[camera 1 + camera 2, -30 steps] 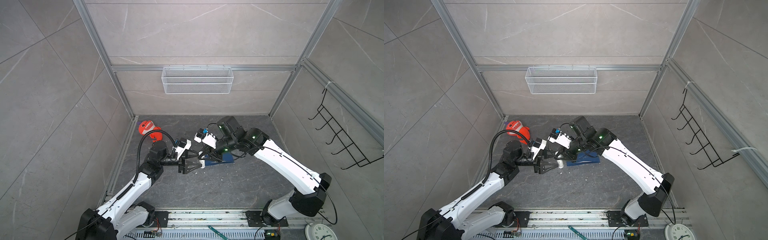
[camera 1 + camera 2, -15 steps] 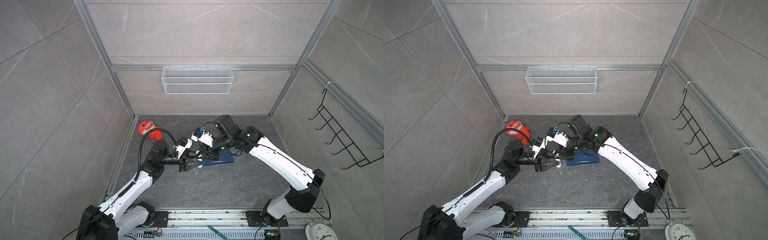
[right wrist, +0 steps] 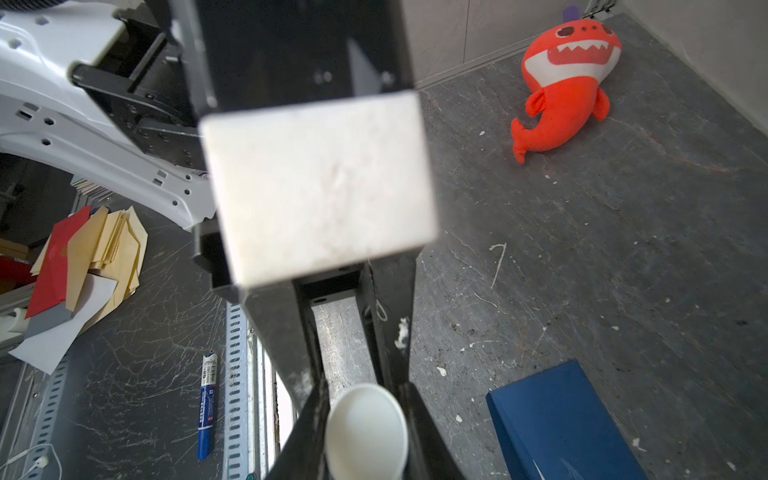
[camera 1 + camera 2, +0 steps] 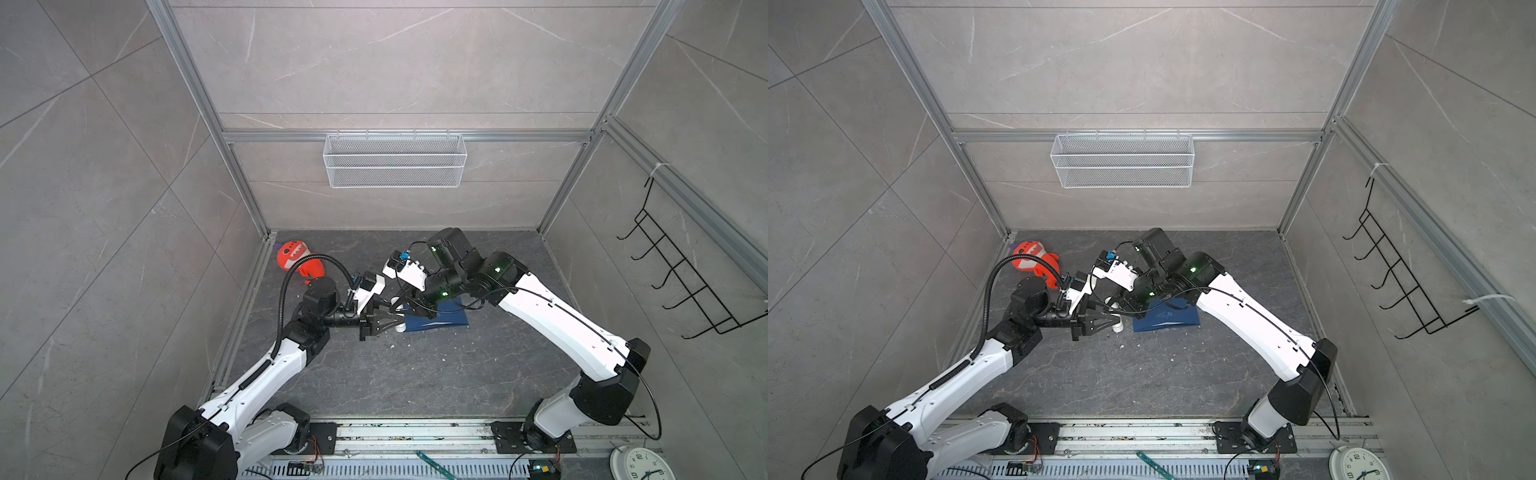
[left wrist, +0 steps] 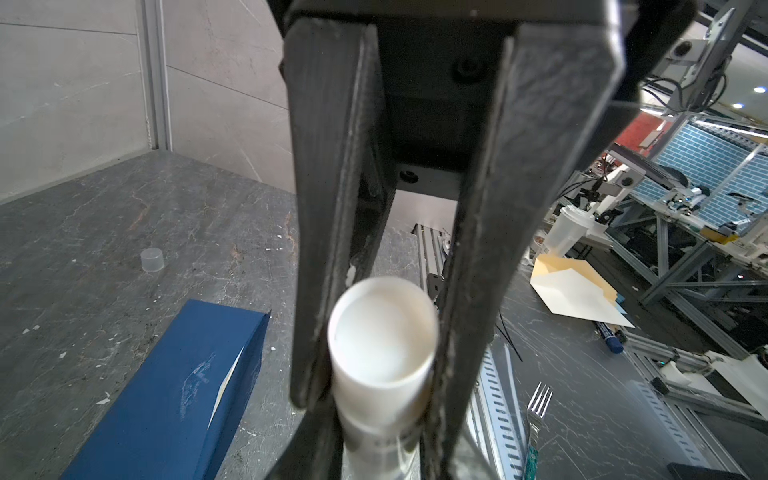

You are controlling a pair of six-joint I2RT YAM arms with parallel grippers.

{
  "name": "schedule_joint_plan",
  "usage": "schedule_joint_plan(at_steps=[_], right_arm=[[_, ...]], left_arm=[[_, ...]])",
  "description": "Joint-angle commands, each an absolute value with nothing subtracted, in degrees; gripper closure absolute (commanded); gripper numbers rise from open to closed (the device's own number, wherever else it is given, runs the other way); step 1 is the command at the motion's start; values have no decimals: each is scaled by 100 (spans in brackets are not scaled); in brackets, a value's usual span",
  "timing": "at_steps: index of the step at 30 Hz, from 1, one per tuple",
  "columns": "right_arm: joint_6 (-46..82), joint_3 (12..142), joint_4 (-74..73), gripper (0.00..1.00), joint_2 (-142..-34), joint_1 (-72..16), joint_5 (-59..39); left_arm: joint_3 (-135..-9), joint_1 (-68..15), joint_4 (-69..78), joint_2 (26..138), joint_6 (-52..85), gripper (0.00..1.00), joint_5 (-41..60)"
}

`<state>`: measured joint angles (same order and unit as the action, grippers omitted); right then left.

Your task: Place the letter into the envelope and seal it

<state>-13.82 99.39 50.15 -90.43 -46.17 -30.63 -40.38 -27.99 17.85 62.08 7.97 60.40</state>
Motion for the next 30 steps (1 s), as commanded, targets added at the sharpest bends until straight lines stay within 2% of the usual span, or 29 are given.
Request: schedule_joint_plan(at_steps=[1,4,8,10,15,17,21,25,30], right_arm=[[-1215,9616,4225,56,-8520,-4632,-2357],[-1048,8784,3311,38,-7743,-4639,-1707],[-660,7277,1849,23,-6694,-4633,-895],[-598,6748,1334,20,-6404,-4634,-739],[-870,5331,-519,20,-6139,-4714,-791],[-1162,4881,-1343,18,-6189,-4827,-772],[-1725,4427,-2619,19,-6579,-5172,-65],[-2276,4082,-3942,29,-7080,-5541,631],[-2465,4101,-4779,39,-7661,-5780,1229]], left_arm=[[-4127,-2839,2002,6051,1171,100,5480],[-3937,-2855,2260,5890,1520,100,4733],[-3778,-2948,2439,5663,2390,100,3163],[-3787,-3012,2459,5584,2885,100,2525],[-3844,-3267,2496,5535,4109,100,1173],[-3872,-3328,2521,5576,4519,100,902],[-3867,-3391,2746,5687,5141,100,720],[-3893,-3415,2883,5741,5357,100,718],[-3904,-3423,2909,5722,5438,100,728]])
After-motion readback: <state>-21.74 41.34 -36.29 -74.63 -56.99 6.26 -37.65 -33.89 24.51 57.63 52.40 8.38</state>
